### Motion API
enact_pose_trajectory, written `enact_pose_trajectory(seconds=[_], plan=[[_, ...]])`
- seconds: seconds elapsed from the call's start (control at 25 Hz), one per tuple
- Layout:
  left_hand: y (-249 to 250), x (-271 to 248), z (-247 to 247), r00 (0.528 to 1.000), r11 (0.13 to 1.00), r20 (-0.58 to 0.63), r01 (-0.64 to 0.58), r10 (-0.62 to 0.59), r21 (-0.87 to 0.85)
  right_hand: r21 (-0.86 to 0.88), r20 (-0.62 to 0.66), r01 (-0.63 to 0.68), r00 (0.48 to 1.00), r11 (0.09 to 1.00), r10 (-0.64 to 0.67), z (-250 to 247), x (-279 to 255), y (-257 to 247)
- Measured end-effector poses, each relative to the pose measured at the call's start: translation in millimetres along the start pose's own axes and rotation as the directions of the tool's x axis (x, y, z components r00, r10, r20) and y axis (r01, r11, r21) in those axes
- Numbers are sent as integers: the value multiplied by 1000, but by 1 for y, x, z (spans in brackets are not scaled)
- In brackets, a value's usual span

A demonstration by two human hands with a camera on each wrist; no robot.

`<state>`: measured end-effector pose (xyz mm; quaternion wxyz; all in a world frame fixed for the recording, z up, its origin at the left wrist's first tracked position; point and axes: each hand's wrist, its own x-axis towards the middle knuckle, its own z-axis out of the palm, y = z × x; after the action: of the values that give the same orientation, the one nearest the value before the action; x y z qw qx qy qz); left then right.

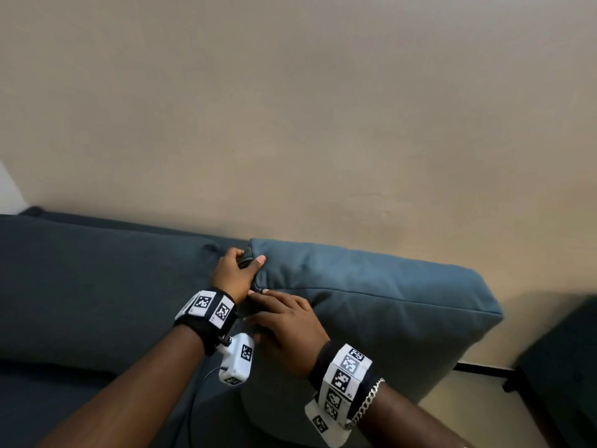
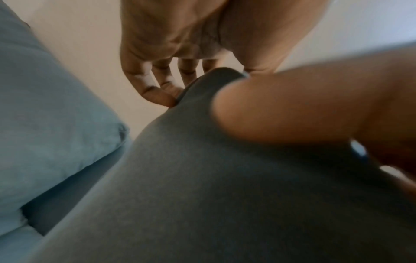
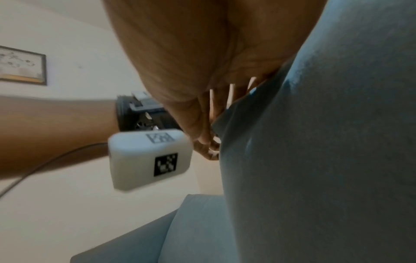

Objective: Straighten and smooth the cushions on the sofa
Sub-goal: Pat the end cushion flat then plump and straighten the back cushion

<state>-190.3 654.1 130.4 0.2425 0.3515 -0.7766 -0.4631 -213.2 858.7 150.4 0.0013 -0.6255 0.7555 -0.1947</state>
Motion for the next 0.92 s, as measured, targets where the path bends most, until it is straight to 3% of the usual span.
enact_pose_trajectory(seconds=[0.08, 0.16, 0.2, 0.24, 0.28, 0.32, 0.36, 0.4, 0.44, 0.48, 0.52, 0.56, 0.6, 0.64, 0.68, 0.72, 0.76, 0.8, 0.84, 0.88, 0.92], plan=[[0, -8, -1, 999, 998, -8, -45, 45, -38, 31, 2, 30, 1000, 999, -30, -26, 8, -8], [-1, -13, -5, 994, 989, 8, -104, 106, -108, 94, -200, -22, 979, 995, 40, -73, 23, -21], [-2, -13, -6, 993, 983, -1, -120, 121, -136, 105, -359, -39, 930, 994, 75, -105, 32, -31], [-2, -15, -7, 993, 982, -18, -121, 120, -147, 97, -544, -25, 836, 995, 74, -139, 39, -40], [-3, -16, -7, 993, 982, -37, -113, 109, -154, 78, -726, 23, 687, 997, 40, -173, 42, -52], [-5, -16, -6, 994, 980, -50, -101, 93, -169, 56, -866, 81, 501, 995, 9, -197, 42, -64], [-8, -16, -4, 996, 978, -55, -80, 70, -192, 40, -946, 141, 323, 989, -8, -204, 43, -68], [-10, -15, -3, 997, 978, -57, -57, 47, -199, 21, -975, 116, 222, 993, -5, -195, 47, -66], [-11, -14, -2, 998, 984, -66, -31, 20, -174, 14, -962, -21, 274, 1000, 19, -168, 50, -56], [-11, -15, -2, 997, 993, -76, -5, -4, -115, -15, -827, -258, 547, 966, 133, -127, 51, -47], [-14, -15, -2, 997, 1000, -74, 12, -14, -25, -150, -489, -467, 801, 872, 345, -76, 51, -36], [-20, -16, 0, 997, 997, -68, 28, -23, 76, -337, -116, -491, 869, 804, 482, -32, 49, -19], [-27, -20, 0, 999, 988, -31, 43, -38, 151, -409, 122, -449, 836, 795, 535, -7, 48, -10], [-33, -23, -1, 999, 983, -14, 50, -48, 178, -383, 177, -461, 814, 800, 554, -6, 54, -5], [-38, -24, -5, 998, 981, -25, 59, -55, 187, -267, 132, -487, 836, 832, 532, -19, 64, -5], [-45, -25, -10, 997, 974, -36, 71, -64, 215, -135, 10, -451, 890, 882, 457, -39, 69, -11], [-46, -21, -14, 997, 971, -50, 67, -57, 229, -28, -190, -419, 894, 908, 407, -66, 73, -19], [-47, -18, -18, 997, 971, -54, 63, -52, 232, 78, -436, -347, 831, 935, 345, -86, 72, -28], [-45, -15, -22, 997, 971, -52, 62, -52, 229, 152, -649, -259, 702, 954, 293, -98, 66, -34], [-43, -12, -25, 997, 972, -54, 70, -59, 226, 136, -756, -257, 598, 957, 268, -97, 57, -33], [-42, -10, -25, 996, 972, -66, 81, -68, 222, 51, -735, -339, 624, 939, 265, -85, 48, -31]])
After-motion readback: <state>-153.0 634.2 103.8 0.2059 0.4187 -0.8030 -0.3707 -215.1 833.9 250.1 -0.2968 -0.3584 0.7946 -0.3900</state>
